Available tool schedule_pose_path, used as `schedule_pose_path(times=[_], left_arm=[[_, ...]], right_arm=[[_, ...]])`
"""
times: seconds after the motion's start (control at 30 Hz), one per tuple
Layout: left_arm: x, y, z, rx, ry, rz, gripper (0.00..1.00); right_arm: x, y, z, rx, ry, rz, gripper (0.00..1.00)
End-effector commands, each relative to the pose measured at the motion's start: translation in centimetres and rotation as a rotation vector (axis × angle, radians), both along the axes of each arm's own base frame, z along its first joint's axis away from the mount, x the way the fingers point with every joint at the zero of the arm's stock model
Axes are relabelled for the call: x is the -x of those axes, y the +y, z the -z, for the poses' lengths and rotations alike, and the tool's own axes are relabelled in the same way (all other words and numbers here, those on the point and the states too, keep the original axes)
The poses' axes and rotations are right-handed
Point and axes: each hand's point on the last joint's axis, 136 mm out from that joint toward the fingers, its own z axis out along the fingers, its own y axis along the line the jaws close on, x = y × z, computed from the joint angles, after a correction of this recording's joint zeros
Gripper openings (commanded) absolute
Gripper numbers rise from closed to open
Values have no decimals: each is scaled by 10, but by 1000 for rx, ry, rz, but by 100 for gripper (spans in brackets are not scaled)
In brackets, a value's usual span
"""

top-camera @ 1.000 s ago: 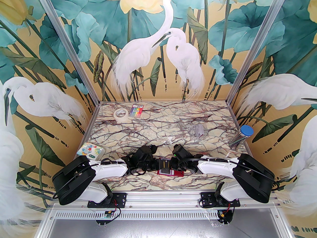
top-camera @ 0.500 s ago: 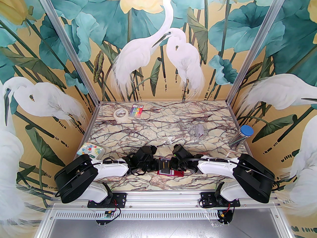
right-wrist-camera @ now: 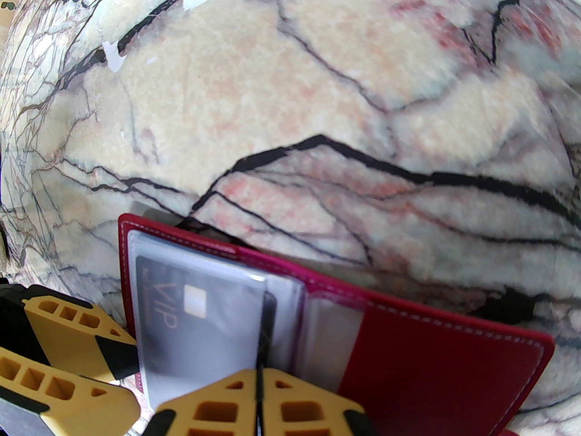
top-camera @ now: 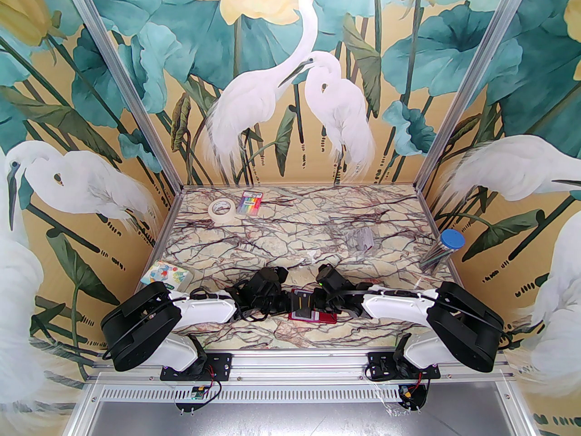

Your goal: Put the credit cards into the card holder

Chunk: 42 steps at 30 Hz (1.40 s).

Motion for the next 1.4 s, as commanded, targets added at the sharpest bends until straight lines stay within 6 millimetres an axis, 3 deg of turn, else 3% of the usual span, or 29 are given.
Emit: schedule_pose_path(times=[0.0, 0.7, 0.87, 1.37], left_arm=[[2, -10, -8, 30, -15, 27, 36], [5, -24, -25, 49, -48, 56, 36], [4, -27, -29, 56, -53, 60, 36], [8, -50, -40, 94, -66, 107, 36]], right_arm=[[17, -16, 20, 71, 68, -3, 8], [17, -15, 15, 63, 61, -1, 8], [13, -16, 1, 53, 27, 6, 27], [10, -34, -19, 47, -38, 62, 43]])
